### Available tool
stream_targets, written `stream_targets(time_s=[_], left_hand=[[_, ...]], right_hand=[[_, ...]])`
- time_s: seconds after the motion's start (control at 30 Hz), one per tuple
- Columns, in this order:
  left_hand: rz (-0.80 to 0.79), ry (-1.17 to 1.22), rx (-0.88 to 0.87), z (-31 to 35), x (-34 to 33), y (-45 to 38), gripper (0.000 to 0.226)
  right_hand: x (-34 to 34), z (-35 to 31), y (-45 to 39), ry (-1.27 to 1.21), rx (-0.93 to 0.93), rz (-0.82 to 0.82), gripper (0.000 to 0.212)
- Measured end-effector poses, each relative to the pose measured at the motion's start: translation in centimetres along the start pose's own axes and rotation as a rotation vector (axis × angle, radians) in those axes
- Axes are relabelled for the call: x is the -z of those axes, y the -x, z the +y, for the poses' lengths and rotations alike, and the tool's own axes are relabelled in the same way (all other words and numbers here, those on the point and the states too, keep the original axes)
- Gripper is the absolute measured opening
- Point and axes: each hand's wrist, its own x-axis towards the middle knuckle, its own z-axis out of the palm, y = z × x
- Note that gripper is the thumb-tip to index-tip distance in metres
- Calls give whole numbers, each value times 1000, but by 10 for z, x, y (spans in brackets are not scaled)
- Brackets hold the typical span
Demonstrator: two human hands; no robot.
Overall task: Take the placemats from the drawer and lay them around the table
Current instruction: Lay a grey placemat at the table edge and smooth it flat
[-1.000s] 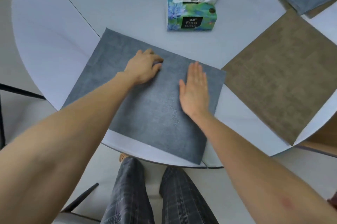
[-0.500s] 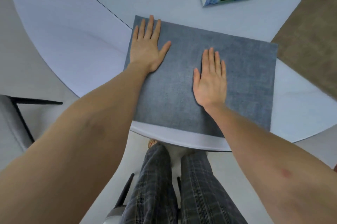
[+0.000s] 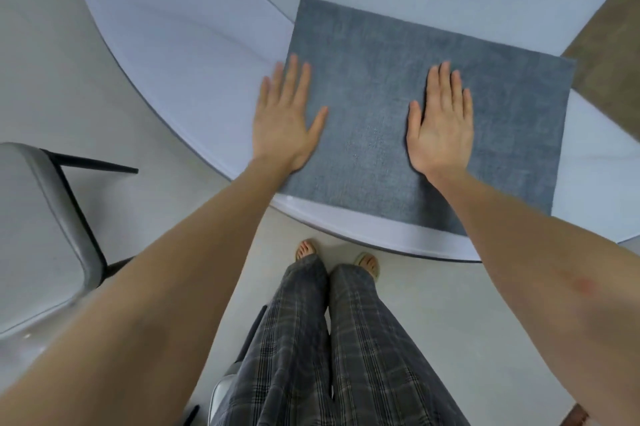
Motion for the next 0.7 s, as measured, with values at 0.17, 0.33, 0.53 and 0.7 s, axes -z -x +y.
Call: stream_targets(time_s=[0.17,0.33,0.53,0.7], left_hand=[[8,-60,5,24,-7,45,72],[-48,-56,-233,24,-11,53,68],[-35,-40,-216,27,-8,50,64],[-22,-49,-202,28,-9,49,64]], right_hand=[[-1,1,2,-17,-11,0,59],[0,4,3,-39,10,-23,59],[4,38,57,-32,-255,-23,61],[2,14,101,7,86,-94,62]])
